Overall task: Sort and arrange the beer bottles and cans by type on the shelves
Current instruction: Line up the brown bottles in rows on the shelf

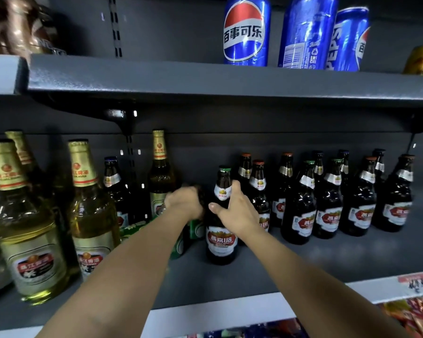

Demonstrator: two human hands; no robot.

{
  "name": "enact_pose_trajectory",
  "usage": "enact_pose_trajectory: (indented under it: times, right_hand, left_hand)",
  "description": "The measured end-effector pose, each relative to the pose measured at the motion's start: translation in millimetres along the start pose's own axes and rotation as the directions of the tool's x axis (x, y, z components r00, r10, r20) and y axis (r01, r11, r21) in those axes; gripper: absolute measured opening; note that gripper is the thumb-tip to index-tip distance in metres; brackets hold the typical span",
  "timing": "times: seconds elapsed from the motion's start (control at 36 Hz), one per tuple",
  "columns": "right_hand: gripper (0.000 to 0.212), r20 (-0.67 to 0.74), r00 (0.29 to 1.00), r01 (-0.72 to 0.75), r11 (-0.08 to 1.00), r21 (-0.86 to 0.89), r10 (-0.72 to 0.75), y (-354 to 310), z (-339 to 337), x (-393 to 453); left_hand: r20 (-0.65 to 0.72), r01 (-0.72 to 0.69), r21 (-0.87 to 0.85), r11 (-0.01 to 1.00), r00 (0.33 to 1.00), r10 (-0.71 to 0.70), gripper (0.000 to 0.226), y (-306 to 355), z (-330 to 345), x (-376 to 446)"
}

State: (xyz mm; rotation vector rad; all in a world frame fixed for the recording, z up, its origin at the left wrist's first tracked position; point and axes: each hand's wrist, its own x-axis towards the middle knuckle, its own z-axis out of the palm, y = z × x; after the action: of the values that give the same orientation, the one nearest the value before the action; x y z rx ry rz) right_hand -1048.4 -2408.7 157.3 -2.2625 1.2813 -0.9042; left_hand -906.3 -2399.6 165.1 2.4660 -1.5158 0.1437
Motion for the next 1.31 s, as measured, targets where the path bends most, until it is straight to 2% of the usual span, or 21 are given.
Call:
enact_pose_trajectory:
  times: [0.14, 0.22, 0.33, 0.44, 0.56, 0.64, 0.78, 0.83, 0.92, 1.0, 1.06, 1.31]
  right_hand:
    - [0.052, -0.022, 0.998, -0.052, 0.999, 0.009, 0.052, -9, -9, -1]
    - [0.054, -0.024, 0.998, -0.051, 0.999, -0.014, 0.050, -10, -14, -3]
    - [0.063, -0.033, 0.999, -0.028, 0.999, -0.034, 0.027, -7, -26, -3]
    - [0.061, -0.031, 0.999, 0.007, 1.000, -0.028, -0.008, -6, -36, -1]
    - [0.053, -0.031, 0.998, 0.059, 0.998, 0.019, -0.059, -14, -35, 4]
    - [0.050, -0.046, 0.997, 0.069, 0.996, 0.055, -0.066, -22, -29, 11]
    - [0.037, -0.005, 1.000, 0.017, 0.989, 0.149, -0.016, -31, -19, 32]
    - [0.040, -0.006, 1.000, 0.018, 0.986, 0.164, -0.017, -33, -14, 41]
    - [0.050, -0.032, 0.999, 0.047, 0.985, 0.169, -0.042, -32, -4, 56]
    - [0.056, -0.015, 0.999, 0.043, 0.988, 0.145, -0.041, -31, 3, 73]
    - [0.062, 0.001, 0.999, 0.037, 0.991, 0.127, -0.037, -29, 8, 84]
    - [0.059, 0.041, 0.999, 0.004, 0.992, 0.128, -0.009, -18, 32, 115]
  left_hand:
    - [-0.120, 0.015, -0.051, 0.999, 0.993, -0.021, 0.048, 1, -16, -20]
    - [-0.138, -0.004, -0.052, 0.999, 0.990, -0.003, 0.051, 4, -22, -35]
    - [-0.036, -0.050, 0.001, 0.999, 0.998, 0.050, 0.054, 11, -25, -53]
    - [0.101, -0.090, -0.004, 0.996, 0.991, 0.090, 0.052, 14, -24, -67]
    - [0.198, -0.106, 0.108, 0.988, 0.977, 0.083, 0.082, 13, -23, -76]
    - [0.205, -0.110, 0.189, 0.976, 0.976, 0.070, 0.087, 10, -19, -79]
    - [0.221, -0.116, 0.223, 0.968, 0.973, 0.065, 0.089, 4, -19, -76]
    - [0.231, -0.142, 0.218, 0.966, 0.969, 0.090, 0.091, 2, -22, -74]
    - [0.161, -0.118, 0.069, 0.991, 0.981, 0.106, 0.082, -3, -24, -65]
    - [-0.027, -0.094, -0.070, 0.993, 0.995, 0.092, 0.056, -13, -20, -51]
    - [-0.099, -0.062, -0.105, 0.992, 0.994, 0.052, 0.038, -22, -17, -41]
    - [-0.015, 0.001, -0.214, 0.977, 1.000, -0.005, 0.028, -38, 3, -23]
